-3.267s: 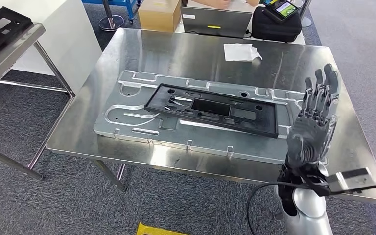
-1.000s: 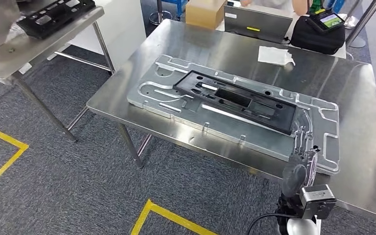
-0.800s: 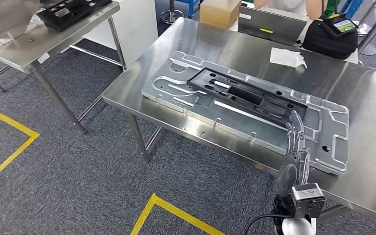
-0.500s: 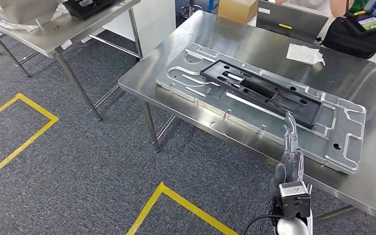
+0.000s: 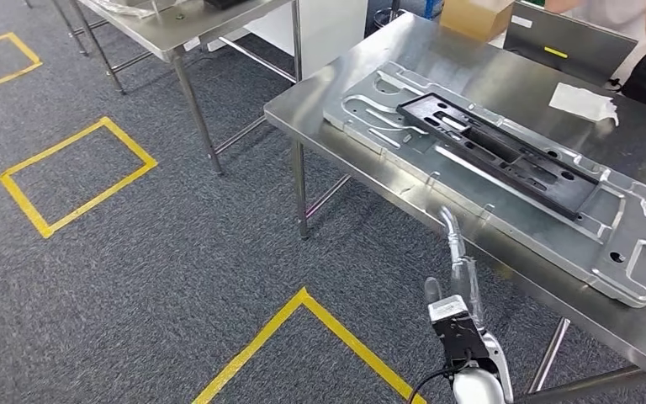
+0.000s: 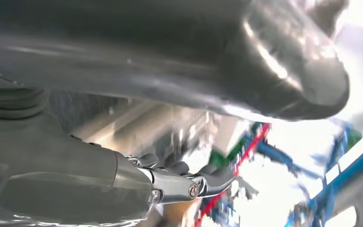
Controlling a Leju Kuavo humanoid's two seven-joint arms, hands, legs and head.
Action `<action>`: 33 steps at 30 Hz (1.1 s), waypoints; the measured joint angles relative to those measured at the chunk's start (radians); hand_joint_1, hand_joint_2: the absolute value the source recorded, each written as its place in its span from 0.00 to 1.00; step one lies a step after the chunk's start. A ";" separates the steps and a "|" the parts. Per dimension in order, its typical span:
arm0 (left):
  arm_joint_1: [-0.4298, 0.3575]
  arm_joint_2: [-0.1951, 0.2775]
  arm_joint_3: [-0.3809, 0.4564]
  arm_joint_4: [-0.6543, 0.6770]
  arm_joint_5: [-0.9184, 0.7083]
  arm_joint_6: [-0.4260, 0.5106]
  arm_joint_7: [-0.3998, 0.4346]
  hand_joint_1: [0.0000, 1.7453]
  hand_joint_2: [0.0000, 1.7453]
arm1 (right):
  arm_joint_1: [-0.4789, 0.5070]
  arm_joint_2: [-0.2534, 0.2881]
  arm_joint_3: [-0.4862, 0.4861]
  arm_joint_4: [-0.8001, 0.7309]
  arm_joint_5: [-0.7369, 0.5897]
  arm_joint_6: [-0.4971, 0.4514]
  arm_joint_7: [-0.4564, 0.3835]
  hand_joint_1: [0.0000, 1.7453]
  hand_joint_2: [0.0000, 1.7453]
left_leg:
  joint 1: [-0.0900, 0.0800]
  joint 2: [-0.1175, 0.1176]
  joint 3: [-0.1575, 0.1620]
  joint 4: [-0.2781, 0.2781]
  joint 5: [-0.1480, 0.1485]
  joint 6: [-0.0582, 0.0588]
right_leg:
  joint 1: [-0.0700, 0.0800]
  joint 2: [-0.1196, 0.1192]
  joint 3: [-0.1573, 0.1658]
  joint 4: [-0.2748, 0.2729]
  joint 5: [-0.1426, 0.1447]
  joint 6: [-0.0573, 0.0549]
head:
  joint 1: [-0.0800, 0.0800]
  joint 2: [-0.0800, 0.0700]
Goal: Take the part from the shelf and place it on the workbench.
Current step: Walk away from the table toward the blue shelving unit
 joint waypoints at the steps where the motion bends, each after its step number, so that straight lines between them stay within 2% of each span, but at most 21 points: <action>1: 0.001 -0.001 0.000 0.000 0.000 0.002 0.001 0.00 0.00 | -0.008 0.006 0.012 0.032 0.016 0.002 0.004 0.00 0.00 | -0.001 -0.007 -0.005 -0.009 0.005 0.012 | -0.001 -0.008 -0.002 -0.001 0.007 0.007 | 0.000 0.000; 2: 0.002 -0.002 0.000 0.000 0.001 0.006 0.003 0.00 0.00 | -0.018 0.013 0.029 0.072 0.037 0.004 0.010 0.00 0.00 | -0.001 -0.015 -0.014 -0.011 0.017 0.020 | -0.005 0.001 -0.006 0.002 0.003 0.015 | 0.000 0.000; 4: 0.001 -0.005 0.000 0.000 0.002 0.014 0.006 0.00 0.00 | -0.037 0.025 0.067 0.160 0.080 0.007 0.020 0.00 0.00 | 0.000 -0.027 -0.035 -0.017 0.043 0.038 | -0.009 0.055 -0.026 0.055 -0.061 0.025 | 0.000 0.000; 6: -0.002 -0.008 0.000 0.000 0.003 0.018 0.007 0.00 0.00 | -0.048 0.034 0.100 0.234 0.100 0.003 0.022 0.00 0.00 | -0.003 -0.045 -0.066 -0.016 0.069 0.048 | -0.011 0.109 -0.058 0.173 -0.162 0.027 | 0.000 0.000; 7: -0.002 -0.008 0.000 0.000 0.003 0.018 0.007 0.00 0.00 | -0.052 0.037 0.110 0.261 0.104 0.000 0.022 0.00 0.00 | -0.006 -0.057 -0.084 -0.014 0.082 0.049 | -0.011 0.118 -0.069 0.231 -0.190 0.026 | 0.000 0.000; 8: -0.002 -0.009 0.000 0.000 0.003 0.018 0.007 0.00 0.00 | -0.057 0.039 0.118 0.283 0.105 -0.001 0.022 0.00 0.00 | -0.008 -0.069 -0.101 -0.012 0.094 0.049 | -0.010 0.122 -0.068 0.265 -0.196 0.024 | 0.000 0.000; 10: -0.001 -0.010 0.000 0.000 0.003 0.018 0.007 0.00 0.00 | -0.067 0.042 0.129 0.313 0.109 -0.003 0.023 0.00 0.00 | -0.010 -0.094 -0.135 -0.004 0.115 0.046 | -0.010 0.129 -0.018 0.231 -0.154 0.017 | 0.000 0.000; 11: -0.001 -0.010 0.000 0.000 0.003 0.018 0.007 0.00 0.00 | -0.072 0.043 0.133 0.322 0.109 -0.003 0.023 0.00 0.00 | -0.009 -0.105 -0.150 0.000 0.125 0.043 | -0.010 0.142 0.029 0.169 -0.128 0.012 | 0.000 0.000; 13: -0.002 -0.012 0.000 0.000 0.003 0.018 0.007 0.00 0.00 | -0.080 0.045 0.141 0.335 0.110 -0.004 0.022 0.00 0.00 | -0.011 -0.126 -0.174 0.009 0.144 0.034 | -0.009 0.185 0.119 0.030 -0.115 0.000 | 0.000 0.000; 15: -0.002 -0.014 0.000 0.000 0.002 0.019 0.008 0.00 0.00 | -0.085 0.047 0.146 0.345 0.110 0.001 0.024 0.00 0.00 | -0.011 -0.144 -0.187 0.008 0.165 0.022 | -0.005 0.204 0.148 -0.032 -0.125 -0.007 | -0.001 0.000; 17: 0.001 -0.014 0.000 0.000 0.002 0.022 0.009 0.00 0.00 | -0.093 0.053 0.156 0.365 0.116 0.016 0.029 0.00 0.00 | -0.009 -0.155 -0.197 0.002 0.180 0.009 | -0.005 0.181 0.137 -0.039 -0.108 -0.017 | -0.001 0.000; 18: 0.002 -0.014 0.000 0.000 0.002 0.025 0.009 0.00 0.00 | -0.102 0.057 0.166 0.383 0.122 0.025 0.030 0.00 0.00 | -0.009 -0.144 -0.207 0.014 0.163 0.003 | -0.006 0.168 0.129 -0.043 -0.095 -0.027 | -0.002 0.000; 20: 0.001 -0.014 0.000 0.000 0.000 0.029 0.010 0.00 0.00 | -0.126 0.067 0.192 0.437 0.134 0.036 0.026 0.00 0.00 | -0.005 -0.101 -0.235 0.089 0.077 -0.006 | -0.008 0.142 0.107 -0.049 -0.071 -0.041 | -0.004 0.000; 22: 0.000 -0.014 0.000 0.000 -0.005 0.028 0.010 0.00 0.00 | -0.151 0.075 0.223 0.510 0.152 0.030 0.018 0.00 0.00 | 0.001 -0.074 -0.264 0.218 -0.010 -0.019 | -0.003 0.113 0.082 -0.049 -0.051 -0.044 | -0.005 0.000; 23: -0.001 -0.013 0.000 0.000 -0.009 0.025 0.010 0.00 0.00 | -0.165 0.078 0.241 0.553 0.170 0.017 0.017 0.00 0.00 | 0.005 -0.069 -0.268 0.271 -0.019 -0.025 | -0.002 0.099 0.068 -0.048 -0.043 -0.043 | -0.005 0.000; 25: 0.000 -0.013 -0.001 0.000 -0.020 0.015 0.008 0.00 0.00 | -0.201 0.082 0.286 0.657 0.235 -0.039 0.039 0.00 0.00 | 0.012 -0.059 -0.241 0.303 0.026 -0.035 | -0.001 0.069 0.037 -0.044 -0.026 -0.038 | -0.005 0.000; 27: -0.001 -0.011 -0.003 0.000 -0.033 0.001 0.005 0.00 0.00 | -0.235 0.083 0.326 0.775 0.318 -0.120 0.098 0.00 0.00 | 0.014 -0.028 -0.137 0.198 0.066 -0.038 | 0.000 0.046 0.016 -0.039 -0.014 -0.029 | -0.005 0.000; 29: -0.001 -0.007 -0.008 -0.001 -0.047 -0.010 0.004 0.00 0.00 | -0.262 0.082 0.346 0.907 0.382 -0.199 0.174 0.00 0.00 | 0.009 0.008 -0.017 0.041 0.035 -0.029 | 0.001 0.022 0.005 -0.031 -0.004 -0.018 | -0.005 0.000; 30: -0.002 -0.004 -0.011 -0.001 -0.054 -0.014 0.005 0.00 0.00 | -0.271 0.080 0.349 0.976 0.399 -0.226 0.215 0.00 0.00 | 0.005 0.014 0.017 -0.010 0.016 -0.022 | 0.001 0.010 0.003 -0.028 0.000 -0.011 | -0.005 0.000; 32: 0.003 0.002 -0.018 -0.001 -0.066 -0.017 0.011 0.00 0.00 | -0.279 0.068 0.349 1.109 0.403 -0.238 0.297 0.00 0.00 | 0.002 -0.003 0.025 -0.045 0.008 -0.004 | -0.002 -0.009 0.001 -0.024 0.007 0.002 | -0.005 0.000; 33: 0.006 0.005 -0.021 -0.001 -0.071 -0.016 0.015 0.00 0.00 | -0.275 0.055 0.345 1.169 0.387 -0.226 0.330 0.00 0.00 | 0.003 -0.013 0.022 -0.048 0.013 0.006 | -0.006 0.007 -0.002 -0.015 -0.002 0.009 | -0.005 0.000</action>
